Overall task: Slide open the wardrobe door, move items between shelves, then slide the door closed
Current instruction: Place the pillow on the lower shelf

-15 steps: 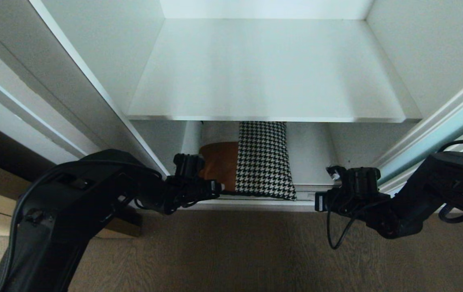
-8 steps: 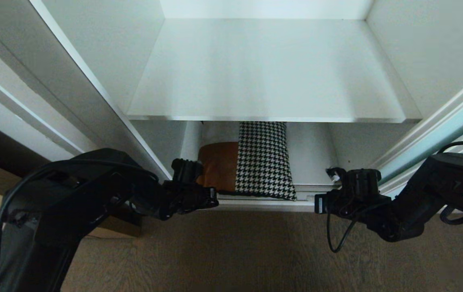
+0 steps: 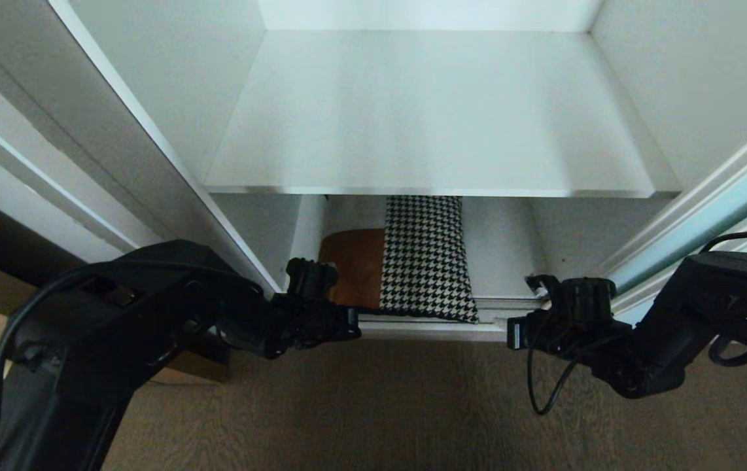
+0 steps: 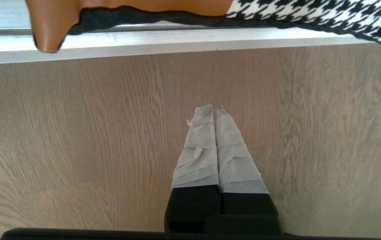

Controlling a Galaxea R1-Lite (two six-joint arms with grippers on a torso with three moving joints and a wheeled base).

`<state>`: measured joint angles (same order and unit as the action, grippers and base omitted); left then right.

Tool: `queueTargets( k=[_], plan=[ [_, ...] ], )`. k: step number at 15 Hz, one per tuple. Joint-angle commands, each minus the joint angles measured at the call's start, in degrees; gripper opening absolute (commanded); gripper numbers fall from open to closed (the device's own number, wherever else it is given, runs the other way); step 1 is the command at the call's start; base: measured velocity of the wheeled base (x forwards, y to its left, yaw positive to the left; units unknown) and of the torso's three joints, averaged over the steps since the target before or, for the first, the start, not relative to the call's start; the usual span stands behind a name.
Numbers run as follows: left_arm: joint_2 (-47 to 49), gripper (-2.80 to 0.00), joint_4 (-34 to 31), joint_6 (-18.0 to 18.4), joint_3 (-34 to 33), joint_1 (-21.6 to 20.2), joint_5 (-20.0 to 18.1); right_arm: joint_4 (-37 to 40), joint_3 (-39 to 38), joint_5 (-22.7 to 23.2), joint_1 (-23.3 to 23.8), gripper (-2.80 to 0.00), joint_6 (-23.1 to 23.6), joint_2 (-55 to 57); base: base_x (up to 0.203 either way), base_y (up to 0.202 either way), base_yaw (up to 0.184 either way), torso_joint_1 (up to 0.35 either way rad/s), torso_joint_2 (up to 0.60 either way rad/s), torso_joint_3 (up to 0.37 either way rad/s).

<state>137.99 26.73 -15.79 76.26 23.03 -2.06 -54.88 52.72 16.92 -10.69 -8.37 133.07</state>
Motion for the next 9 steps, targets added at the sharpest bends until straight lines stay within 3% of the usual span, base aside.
queueTargets(
  k=[1, 5, 9],
  plan=[
    [0.6, -2.8, 0.2, 0.0, -0.2, 0.4, 0.0, -0.2, -0.2, 0.1, -0.8, -2.8, 0.0, 0.3, 0.0, 0.0, 0.0, 0.0, 0.0, 0.0],
    [4.8, -2.8, -0.3, 1.0, -0.3, 0.4, 0.1, 4.2, 3.1, -0.1, -4.1, -2.8, 0.0, 2.9, 0.0, 0.0, 0.0, 0.0, 0.0, 0.0],
    [7.8, -2.8, -2.9, 1.6, 3.3, -0.1, 1.0, 18.5, 13.6, -1.3, -5.3, -2.8, 0.0, 4.5, 0.0, 0.0, 0.0, 0.0, 0.0, 0.0]
  ],
)
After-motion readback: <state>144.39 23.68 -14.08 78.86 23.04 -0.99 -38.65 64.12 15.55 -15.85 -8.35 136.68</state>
